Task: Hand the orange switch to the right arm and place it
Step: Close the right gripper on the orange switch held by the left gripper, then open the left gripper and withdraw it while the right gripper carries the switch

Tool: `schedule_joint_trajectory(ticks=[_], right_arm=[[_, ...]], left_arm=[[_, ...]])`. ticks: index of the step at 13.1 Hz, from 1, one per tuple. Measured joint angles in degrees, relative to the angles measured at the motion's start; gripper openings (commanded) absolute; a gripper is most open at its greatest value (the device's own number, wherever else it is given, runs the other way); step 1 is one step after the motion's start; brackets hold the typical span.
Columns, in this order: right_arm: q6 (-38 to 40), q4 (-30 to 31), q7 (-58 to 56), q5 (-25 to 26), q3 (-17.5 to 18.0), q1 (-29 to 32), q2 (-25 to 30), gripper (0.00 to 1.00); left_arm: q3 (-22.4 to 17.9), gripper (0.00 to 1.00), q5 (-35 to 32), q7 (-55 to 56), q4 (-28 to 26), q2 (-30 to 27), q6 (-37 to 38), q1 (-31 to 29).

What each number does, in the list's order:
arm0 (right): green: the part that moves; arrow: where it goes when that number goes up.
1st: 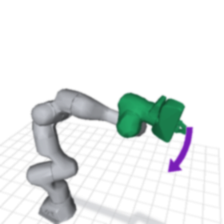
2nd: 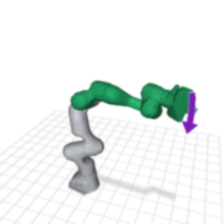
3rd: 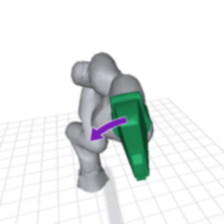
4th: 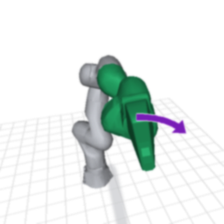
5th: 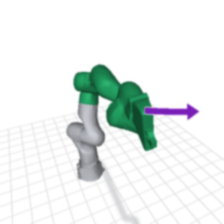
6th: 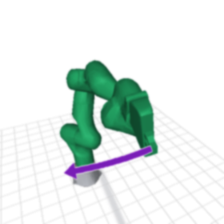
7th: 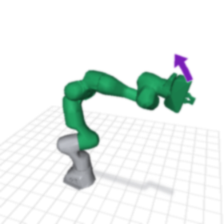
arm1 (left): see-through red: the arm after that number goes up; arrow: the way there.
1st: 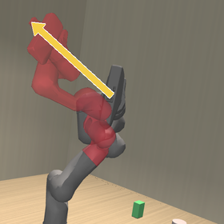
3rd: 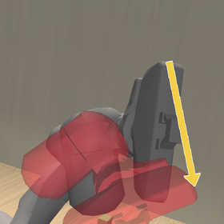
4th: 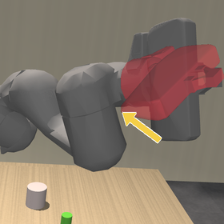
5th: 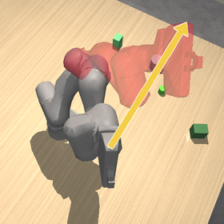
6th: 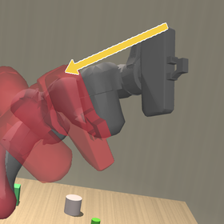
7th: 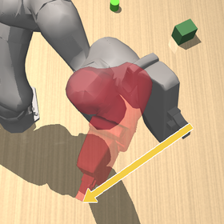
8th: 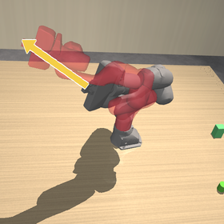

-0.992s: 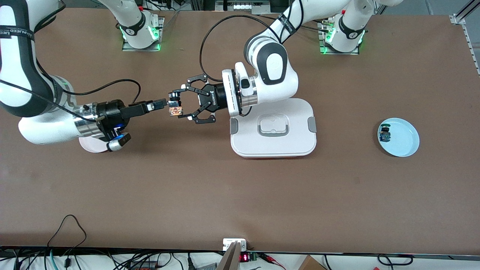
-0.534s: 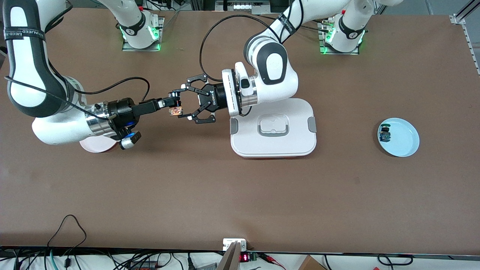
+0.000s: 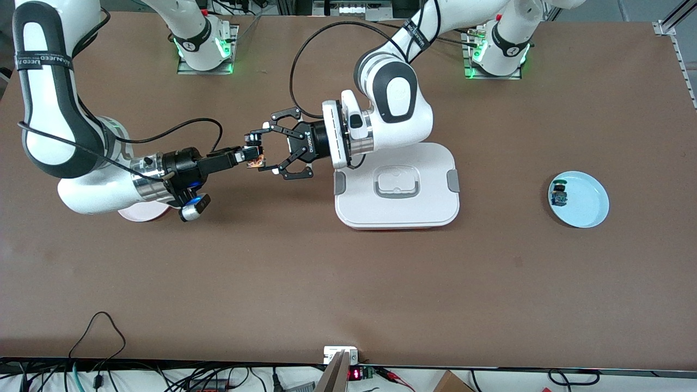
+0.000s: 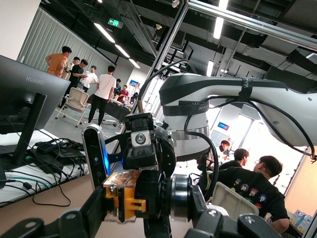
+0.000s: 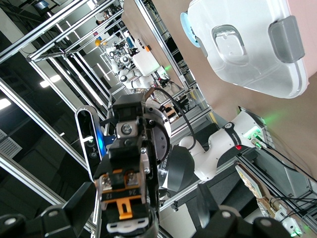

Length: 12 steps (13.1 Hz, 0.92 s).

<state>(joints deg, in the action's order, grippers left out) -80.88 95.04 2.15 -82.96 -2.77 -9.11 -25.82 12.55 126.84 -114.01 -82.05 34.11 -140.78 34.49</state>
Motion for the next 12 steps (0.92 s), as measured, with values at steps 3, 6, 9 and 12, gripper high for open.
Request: schedule_joint_trajectory(ticks=[3, 6, 9, 12], right_arm=[[0.0, 0.0, 0.0, -0.1, 0.0, 0.0, -0.1, 0.17], [0.0, -0.9, -0.1, -1.0, -0.1, 0.2, 0.0, 0.10], [0.1, -1.2, -0.4, -1.0, -0.2, 0.2, 0.0, 0.09], [0.1, -1.3, -0.4, -1.0, -0.2, 0.2, 0.0, 0.09]], left_arm=[[0.0, 0.00, 0.0, 0.0, 0.0, 0.0, 0.0, 0.0], [0.0, 0.00, 0.2, 0.2, -0.1, 0.0, 0.0, 0.1], [0.0, 0.02, 0.3, 0.8, 0.1, 0.0, 0.1, 0.1], [0.0, 0.99, 0.3, 0.8, 0.1, 0.0, 0.1, 0.1]])
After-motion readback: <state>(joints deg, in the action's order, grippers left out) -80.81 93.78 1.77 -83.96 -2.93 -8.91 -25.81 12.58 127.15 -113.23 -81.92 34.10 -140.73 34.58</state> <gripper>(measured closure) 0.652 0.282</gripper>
